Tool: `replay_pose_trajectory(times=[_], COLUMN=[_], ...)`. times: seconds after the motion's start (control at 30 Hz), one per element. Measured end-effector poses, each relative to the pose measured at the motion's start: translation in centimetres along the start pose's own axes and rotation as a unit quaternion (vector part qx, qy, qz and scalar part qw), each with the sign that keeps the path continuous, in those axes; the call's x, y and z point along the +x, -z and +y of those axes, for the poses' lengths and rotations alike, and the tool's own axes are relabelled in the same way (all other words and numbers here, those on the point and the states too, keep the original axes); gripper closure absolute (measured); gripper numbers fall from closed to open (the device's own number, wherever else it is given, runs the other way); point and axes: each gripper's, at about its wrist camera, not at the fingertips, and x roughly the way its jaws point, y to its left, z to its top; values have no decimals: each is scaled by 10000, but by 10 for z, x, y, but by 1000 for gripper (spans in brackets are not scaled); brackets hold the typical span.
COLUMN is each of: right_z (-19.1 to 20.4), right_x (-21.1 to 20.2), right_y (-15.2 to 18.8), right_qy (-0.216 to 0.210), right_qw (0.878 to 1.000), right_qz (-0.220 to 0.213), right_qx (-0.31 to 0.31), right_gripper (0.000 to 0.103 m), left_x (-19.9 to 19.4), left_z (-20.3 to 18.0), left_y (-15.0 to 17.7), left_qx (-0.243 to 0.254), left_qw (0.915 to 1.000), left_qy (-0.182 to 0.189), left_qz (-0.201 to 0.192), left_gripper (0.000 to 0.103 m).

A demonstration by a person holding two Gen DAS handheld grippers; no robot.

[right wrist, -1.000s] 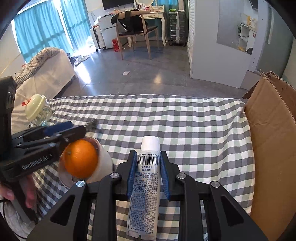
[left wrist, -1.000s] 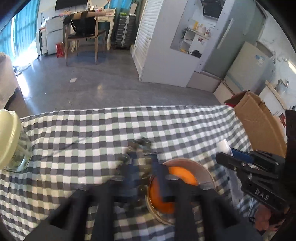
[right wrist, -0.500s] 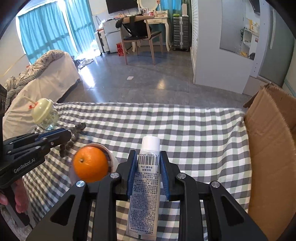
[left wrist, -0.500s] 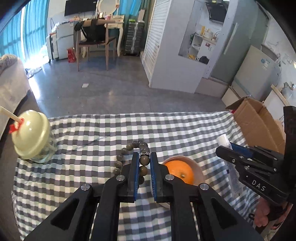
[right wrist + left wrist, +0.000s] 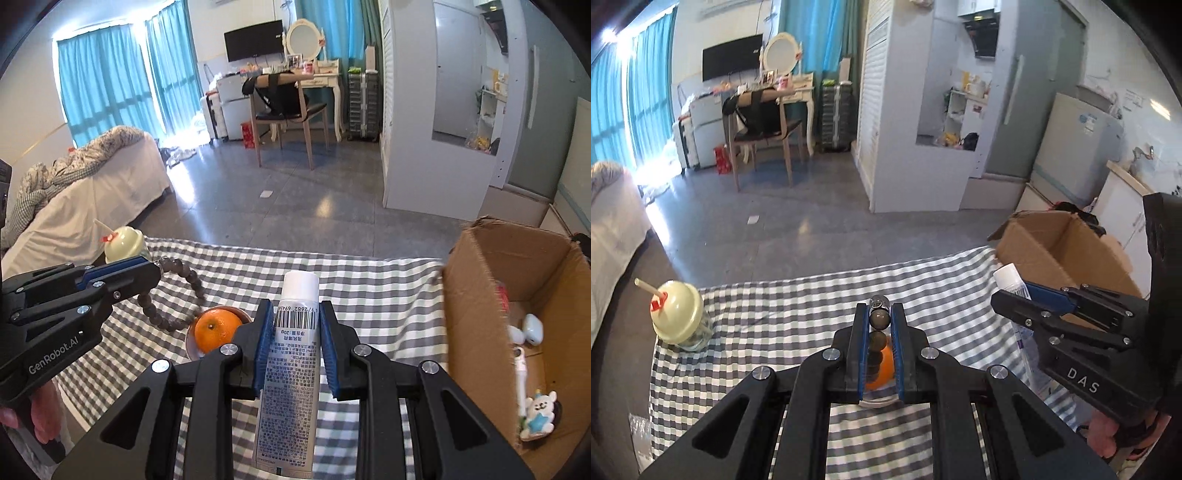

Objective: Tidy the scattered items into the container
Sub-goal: 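Carry both items into the cardboard box and open both grippers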

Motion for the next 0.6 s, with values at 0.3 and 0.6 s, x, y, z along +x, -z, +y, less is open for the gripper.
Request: replay_pose_trajectory(times=[0.3,0.6], right_z=[-28,-84], right_x=[-59,-116], right_y=[2,6], right_qy=[210,826], right_qw=[9984,9907], right_qz=[-495,-969], right_qx=[179,484], right_gripper=[79,79], left_x=[-18,-27], left_z=[-62,-163], left_y=[-15,-46], left_qx=[347,974], left_qw=[9988,9892], left_qy=[307,945], left_qz=[-185,-547], left_gripper=[92,92])
